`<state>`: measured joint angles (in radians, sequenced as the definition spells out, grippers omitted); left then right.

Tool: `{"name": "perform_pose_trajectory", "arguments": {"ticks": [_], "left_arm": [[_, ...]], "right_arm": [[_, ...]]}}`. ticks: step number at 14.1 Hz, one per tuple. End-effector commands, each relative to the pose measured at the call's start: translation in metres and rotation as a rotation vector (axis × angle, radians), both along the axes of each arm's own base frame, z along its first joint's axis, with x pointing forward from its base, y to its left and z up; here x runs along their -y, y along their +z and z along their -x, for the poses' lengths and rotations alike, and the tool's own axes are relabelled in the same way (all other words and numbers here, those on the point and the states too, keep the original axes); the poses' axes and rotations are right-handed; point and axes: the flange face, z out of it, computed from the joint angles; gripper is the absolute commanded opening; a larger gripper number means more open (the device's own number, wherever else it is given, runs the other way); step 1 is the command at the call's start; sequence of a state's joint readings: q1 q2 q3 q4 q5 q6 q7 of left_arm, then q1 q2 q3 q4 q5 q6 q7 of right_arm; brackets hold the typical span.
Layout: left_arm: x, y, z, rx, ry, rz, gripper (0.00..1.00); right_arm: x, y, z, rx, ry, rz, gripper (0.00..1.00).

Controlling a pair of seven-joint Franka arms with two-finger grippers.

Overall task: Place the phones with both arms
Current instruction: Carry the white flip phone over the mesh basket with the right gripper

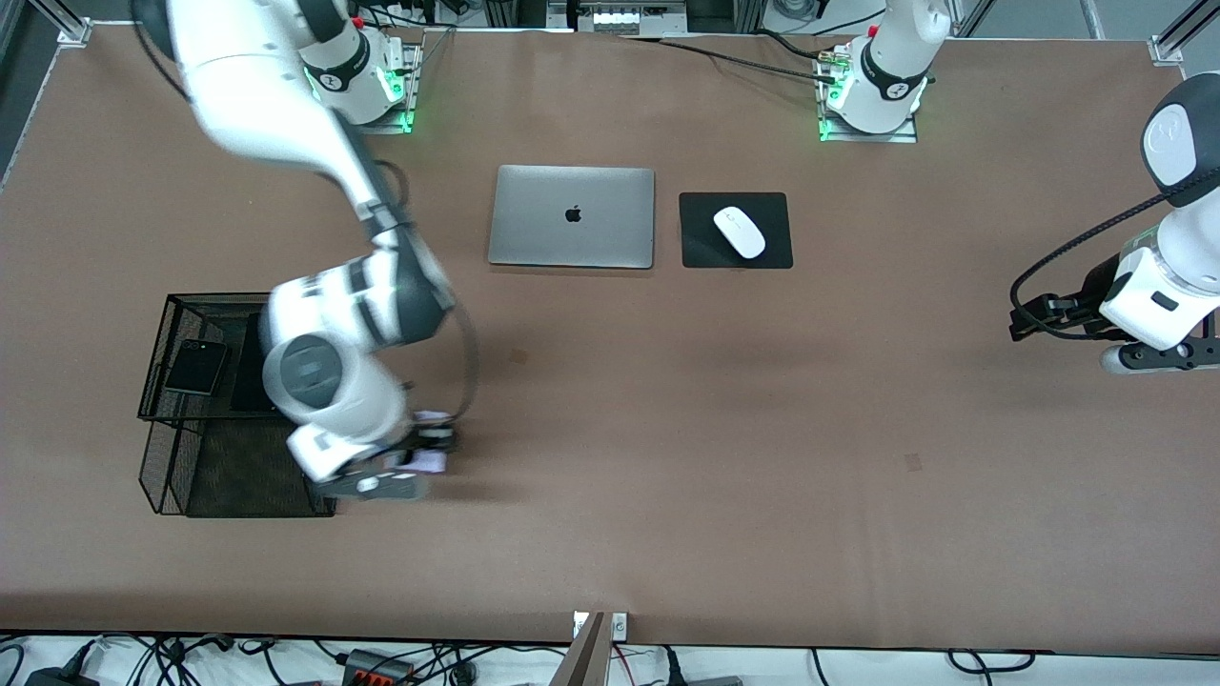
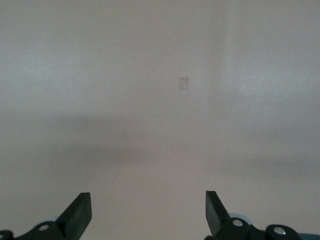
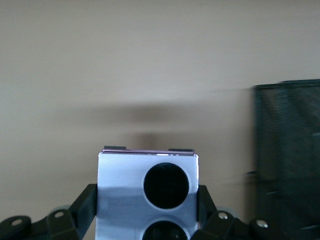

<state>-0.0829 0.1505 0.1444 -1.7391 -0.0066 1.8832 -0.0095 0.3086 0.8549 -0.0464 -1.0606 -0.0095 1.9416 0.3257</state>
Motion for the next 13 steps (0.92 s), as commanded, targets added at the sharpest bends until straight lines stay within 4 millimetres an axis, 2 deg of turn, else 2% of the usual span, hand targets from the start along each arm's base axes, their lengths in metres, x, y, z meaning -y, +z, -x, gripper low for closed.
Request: {"name": "perform_pose_trajectory", "arguments": {"ticks": [1,6,9,13], "left_arm": [[0.001,0.008,0.012,-0.021,-0.061,0.001,1.00],[0.000,0.009,0.013,-0.018,-0.097,0.048,1.00],[0.002,0.009,0.013,-0.017,-0.092,0.064,1.00],[0.001,0.007,0.013,-0.025,-0.144,0.066,1.00]], "right_arm": [[0.029,0.024,-0.005,-0.006,0.017,-0.020,0.31],[0.097,0.041,-0.025,0.060,0.069,0.000,0.31],[0.131,0.043,-0.031,0.076,0.114,0.046,0.31],[0.184,0.016,-0.040,0.081,0.116,0.080,0.31]]}}
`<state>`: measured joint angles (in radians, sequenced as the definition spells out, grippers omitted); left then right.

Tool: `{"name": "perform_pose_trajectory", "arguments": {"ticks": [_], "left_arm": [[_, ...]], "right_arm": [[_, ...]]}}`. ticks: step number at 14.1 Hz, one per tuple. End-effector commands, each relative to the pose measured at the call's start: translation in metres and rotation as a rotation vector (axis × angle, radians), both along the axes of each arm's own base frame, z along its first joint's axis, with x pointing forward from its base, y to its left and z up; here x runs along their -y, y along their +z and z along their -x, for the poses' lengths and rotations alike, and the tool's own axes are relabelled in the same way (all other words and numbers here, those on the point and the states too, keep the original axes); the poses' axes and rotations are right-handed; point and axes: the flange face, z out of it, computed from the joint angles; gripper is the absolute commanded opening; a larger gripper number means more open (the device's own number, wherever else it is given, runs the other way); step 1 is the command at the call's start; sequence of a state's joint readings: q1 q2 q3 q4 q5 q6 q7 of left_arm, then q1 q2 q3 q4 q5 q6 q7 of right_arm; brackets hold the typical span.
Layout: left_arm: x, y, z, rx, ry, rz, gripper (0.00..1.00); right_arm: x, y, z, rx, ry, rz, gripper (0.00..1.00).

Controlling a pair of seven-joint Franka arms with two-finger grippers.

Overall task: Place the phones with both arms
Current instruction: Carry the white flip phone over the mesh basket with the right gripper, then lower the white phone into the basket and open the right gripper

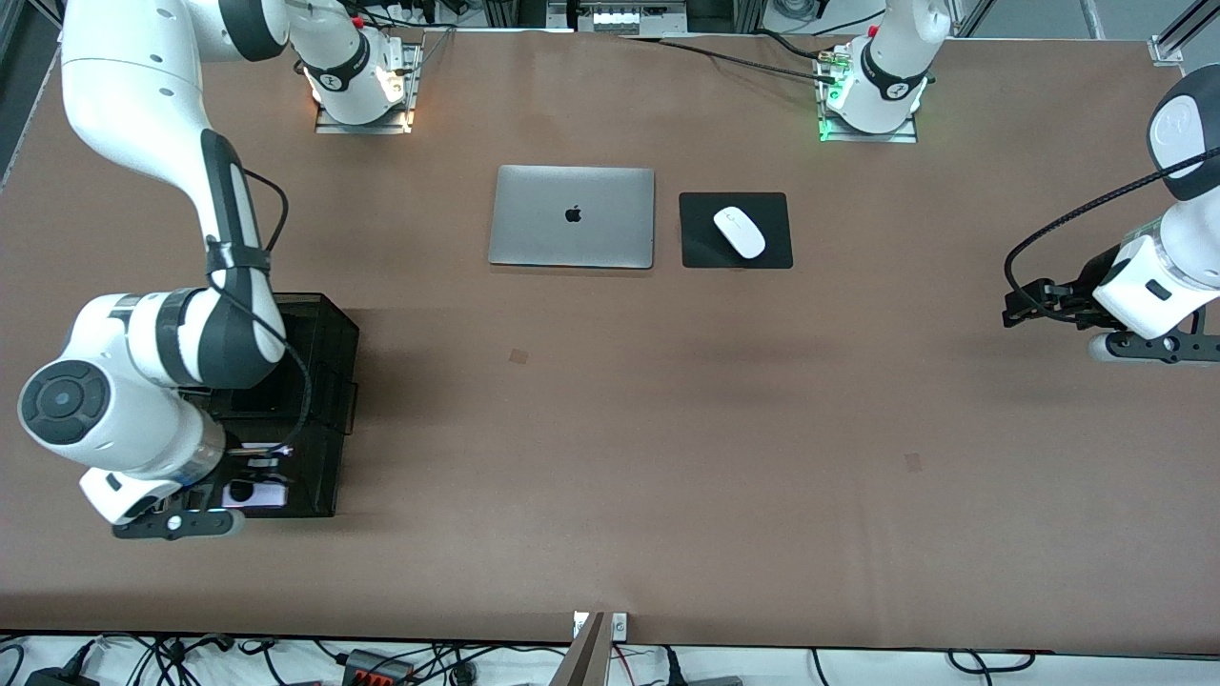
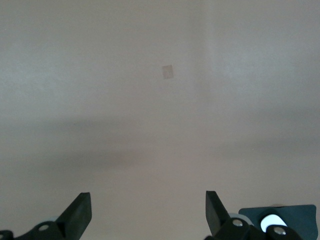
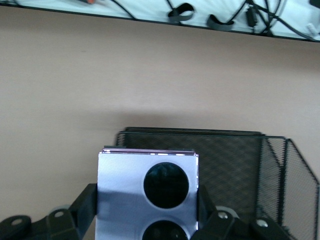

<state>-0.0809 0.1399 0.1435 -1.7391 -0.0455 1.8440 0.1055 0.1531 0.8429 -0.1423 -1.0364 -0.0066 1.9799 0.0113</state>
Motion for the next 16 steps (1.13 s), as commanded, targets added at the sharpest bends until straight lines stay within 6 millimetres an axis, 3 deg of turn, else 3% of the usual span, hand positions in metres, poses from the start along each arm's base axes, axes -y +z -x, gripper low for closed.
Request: {"name": "perform_pose_trajectory", "arguments": {"ticks": [1,4,8,12,16], "left_arm": [[-0.002,0.004,0.008,0.000,-0.042,0.024,1.00],[-0.002,0.004,0.009,-0.008,-0.031,0.024,1.00],[-0.001,0.004,0.009,-0.013,-0.021,0.024,1.00],[0.000,0.003,0.009,-0.021,-0.027,0.025,1.00],[-0.001,0.003,0.009,-0.021,-0.029,0.025,1.00]], "right_arm": [[0.033,-0.019,-0.007,0.017,0.019,0.003,0.32],[0.049,-0.036,-0.009,0.019,0.030,0.002,0.32],[0.055,-0.052,-0.005,-0.010,0.016,-0.006,0.32],[0.064,-0.084,0.008,-0.055,0.012,-0.016,0.32],[0.068,-0.091,0.014,-0.080,0.020,-0.019,0.34]]}}
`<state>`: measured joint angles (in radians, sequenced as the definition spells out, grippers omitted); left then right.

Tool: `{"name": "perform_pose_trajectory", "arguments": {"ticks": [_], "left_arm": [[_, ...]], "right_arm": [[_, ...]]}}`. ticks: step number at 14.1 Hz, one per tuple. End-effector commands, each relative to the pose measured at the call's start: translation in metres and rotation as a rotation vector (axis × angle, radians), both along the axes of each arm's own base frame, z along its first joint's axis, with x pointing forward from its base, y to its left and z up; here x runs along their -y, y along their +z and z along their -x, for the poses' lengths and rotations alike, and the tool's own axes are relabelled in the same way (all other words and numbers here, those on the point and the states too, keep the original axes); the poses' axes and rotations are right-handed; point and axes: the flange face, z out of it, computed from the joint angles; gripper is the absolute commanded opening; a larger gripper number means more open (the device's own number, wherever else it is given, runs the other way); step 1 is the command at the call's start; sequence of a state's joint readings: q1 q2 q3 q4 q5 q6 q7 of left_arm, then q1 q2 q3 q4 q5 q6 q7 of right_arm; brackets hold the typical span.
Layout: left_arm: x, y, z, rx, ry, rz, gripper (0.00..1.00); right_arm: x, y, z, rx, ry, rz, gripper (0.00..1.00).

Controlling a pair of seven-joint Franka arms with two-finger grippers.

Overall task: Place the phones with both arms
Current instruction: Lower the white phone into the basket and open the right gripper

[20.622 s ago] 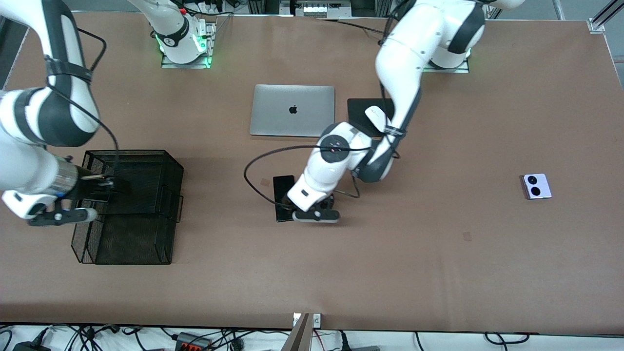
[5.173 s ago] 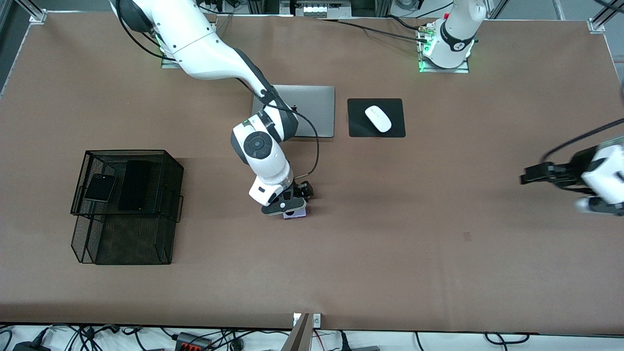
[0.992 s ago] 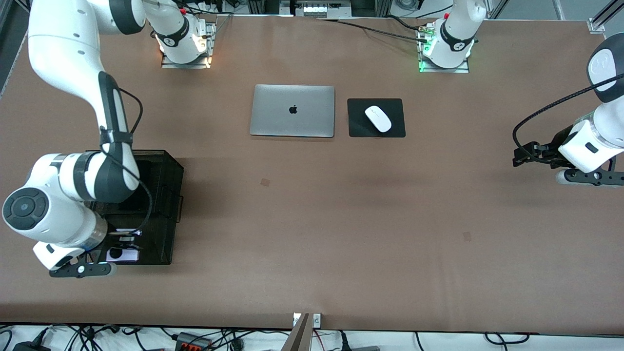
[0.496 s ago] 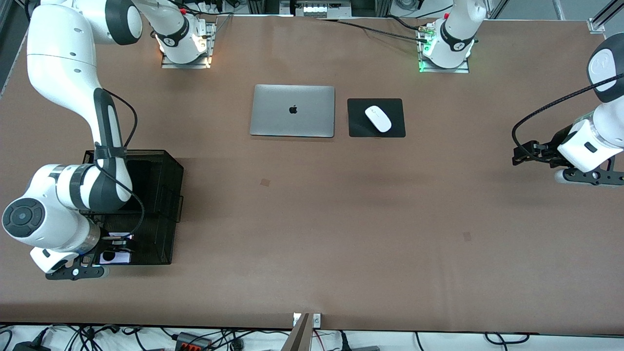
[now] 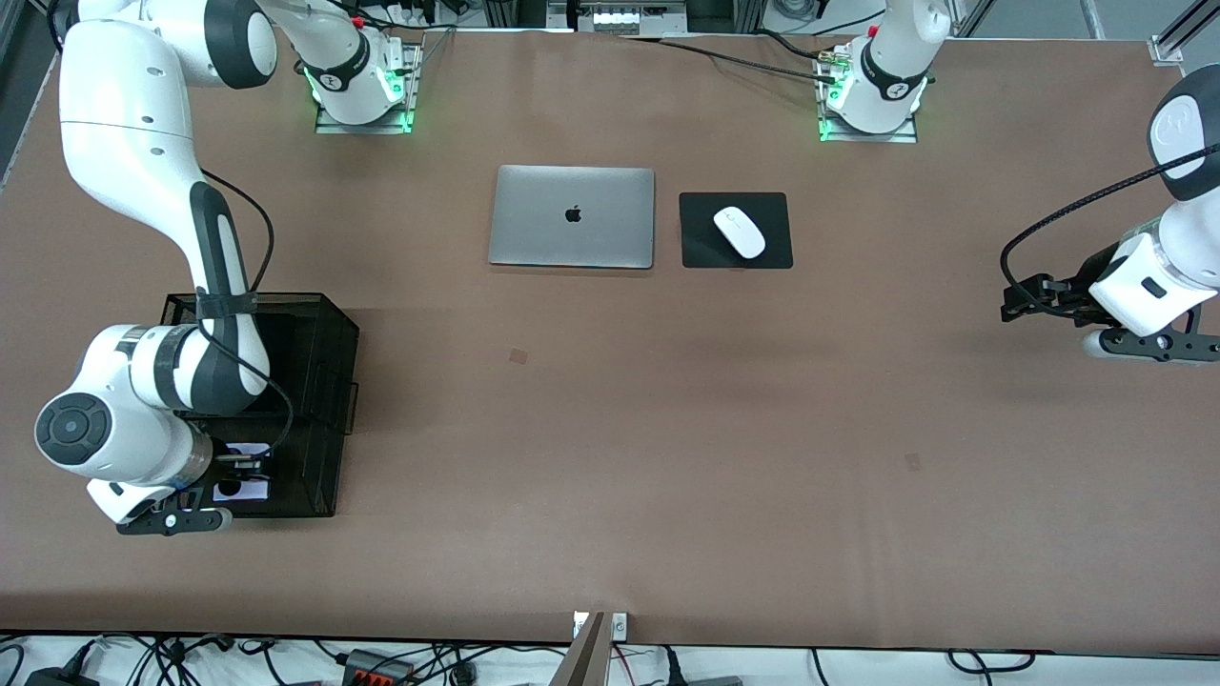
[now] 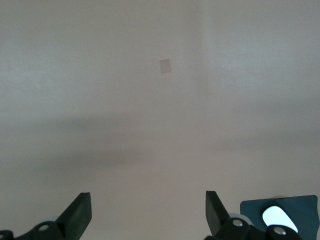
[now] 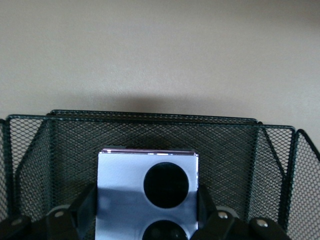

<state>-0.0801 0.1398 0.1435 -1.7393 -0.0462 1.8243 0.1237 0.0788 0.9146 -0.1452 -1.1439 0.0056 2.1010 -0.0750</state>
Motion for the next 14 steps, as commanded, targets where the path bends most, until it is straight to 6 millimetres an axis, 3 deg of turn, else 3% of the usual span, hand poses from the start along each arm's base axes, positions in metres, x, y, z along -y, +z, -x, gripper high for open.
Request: {"name": "perform_pose_trajectory", "arguments": {"ticks": [1,3,4,6,8,14], "left_arm": [[-0.001,0.005,0.007,-0.002,-0.008,0.022,1.00],[-0.001,0.005,0.007,-0.003,-0.003,0.022,1.00],[-0.001,0.005,0.007,-0.003,-0.003,0.022,1.00],[-0.007,0.002,0.007,-0.004,-0.006,0.021,1.00],[-0.011,0.003,0.006,0.000,0.006,0.017,1.00],[-0.010,0.004,0.009,-0.015,0.009,0.019,1.00]], "right_arm": [[0.006,0.002,0.009,-0.020,0.011,-0.026,0.34],[0.008,0.003,0.017,-0.037,0.012,-0.029,0.34],[0.010,0.003,0.020,-0.041,0.015,-0.030,0.39],[0.014,0.001,0.021,-0.044,0.009,-0.030,1.00],[0.010,0.011,0.019,-0.038,0.013,-0.029,1.00],[0.001,0.120,0.026,0.013,0.019,-0.048,1.00]]}}
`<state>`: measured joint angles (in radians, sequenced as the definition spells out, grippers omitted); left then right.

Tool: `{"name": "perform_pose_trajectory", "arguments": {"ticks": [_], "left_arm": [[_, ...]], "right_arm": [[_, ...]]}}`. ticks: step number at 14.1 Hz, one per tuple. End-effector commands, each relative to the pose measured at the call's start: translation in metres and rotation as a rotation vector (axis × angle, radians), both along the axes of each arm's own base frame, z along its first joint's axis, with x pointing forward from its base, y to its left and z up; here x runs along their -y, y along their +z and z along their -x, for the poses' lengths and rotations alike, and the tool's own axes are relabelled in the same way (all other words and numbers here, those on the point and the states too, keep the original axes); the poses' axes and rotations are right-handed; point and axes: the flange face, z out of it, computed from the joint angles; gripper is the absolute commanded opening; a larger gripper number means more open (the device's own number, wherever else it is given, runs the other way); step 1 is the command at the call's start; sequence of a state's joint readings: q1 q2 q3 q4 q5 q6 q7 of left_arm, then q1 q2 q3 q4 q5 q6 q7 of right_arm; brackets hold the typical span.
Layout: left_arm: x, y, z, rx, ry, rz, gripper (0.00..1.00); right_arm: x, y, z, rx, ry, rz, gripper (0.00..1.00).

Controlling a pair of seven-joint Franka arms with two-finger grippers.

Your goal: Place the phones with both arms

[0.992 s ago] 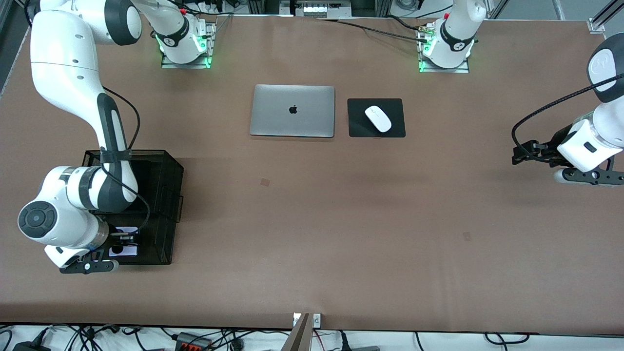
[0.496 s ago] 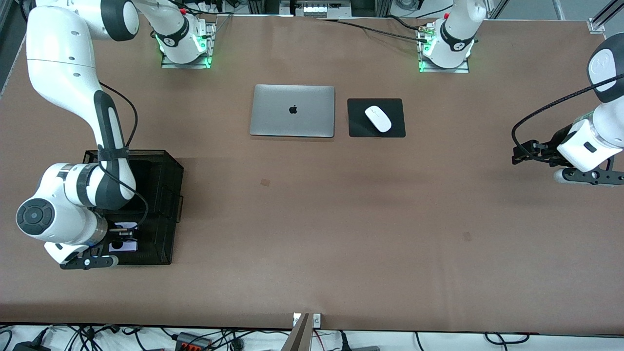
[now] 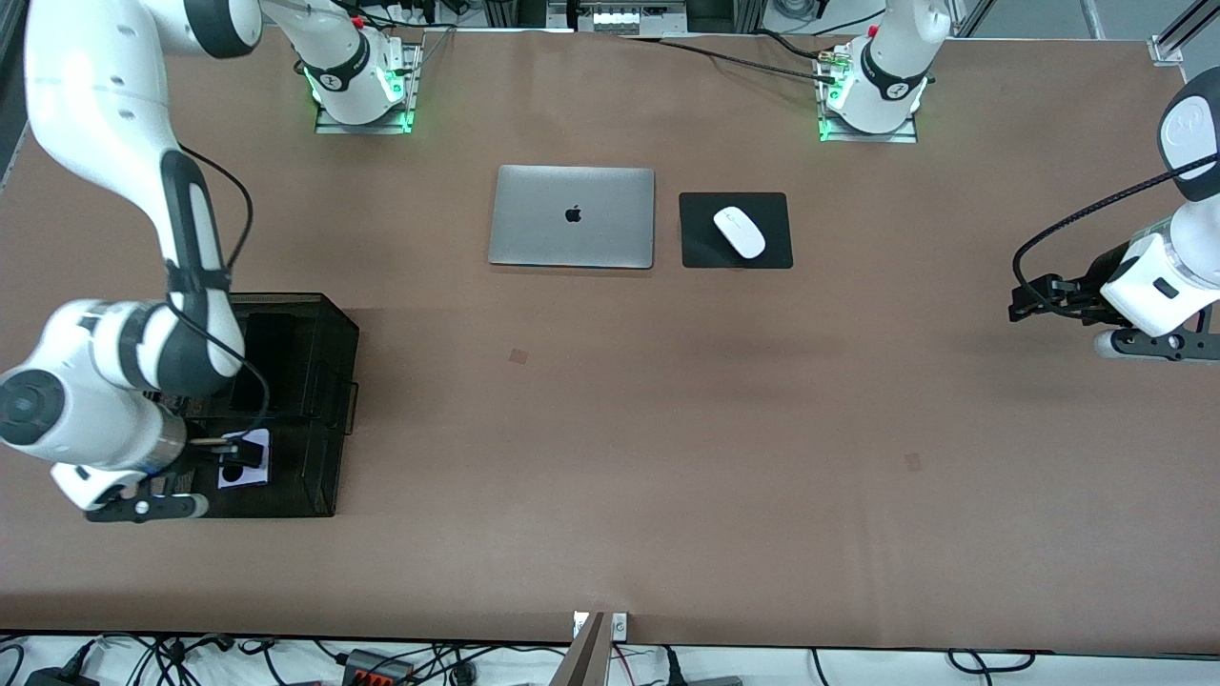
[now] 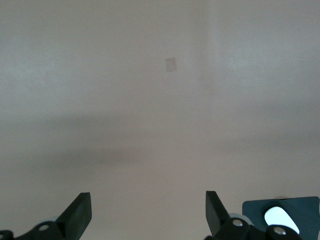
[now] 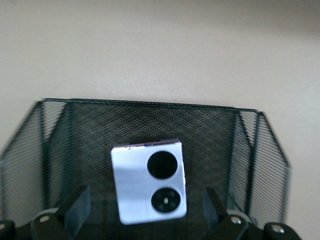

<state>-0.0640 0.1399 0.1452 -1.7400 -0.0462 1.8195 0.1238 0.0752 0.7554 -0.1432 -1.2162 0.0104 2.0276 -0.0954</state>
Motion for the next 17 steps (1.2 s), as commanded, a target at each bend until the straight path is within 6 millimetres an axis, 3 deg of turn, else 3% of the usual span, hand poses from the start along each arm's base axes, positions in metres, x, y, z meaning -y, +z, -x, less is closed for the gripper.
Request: {"name": "perform_pose_trajectory", "arguments": {"ticks": [1,3,7,11,13,17], "left_arm": [[0.001,0.004,0.007,-0.013,0.002,0.018,1.00],[0.004,0.005,0.008,-0.016,0.056,0.013,1.00],[0.002,0.008,0.009,-0.016,0.053,0.014,1.00],[0.003,0.006,0.011,-0.035,-0.039,0.022,1.00],[0.002,0.006,0.013,-0.046,-0.027,0.026,1.00],[0.001,0.015,0.013,-0.053,-0.036,0.028,1.00]], "right_arm": [[-0.001,0.056,0.014,0.007,0.016,-0.030,1.00],[-0.002,0.101,0.026,0.010,0.013,-0.037,1.00],[0.009,0.151,0.060,-0.087,-0.028,-0.050,1.00],[-0.002,0.195,0.085,-0.109,-0.117,-0.086,1.00],[-0.003,0.212,0.095,-0.116,-0.110,-0.083,1.00],[0.006,0.226,0.101,-0.108,-0.118,-0.093,1.00]]}}
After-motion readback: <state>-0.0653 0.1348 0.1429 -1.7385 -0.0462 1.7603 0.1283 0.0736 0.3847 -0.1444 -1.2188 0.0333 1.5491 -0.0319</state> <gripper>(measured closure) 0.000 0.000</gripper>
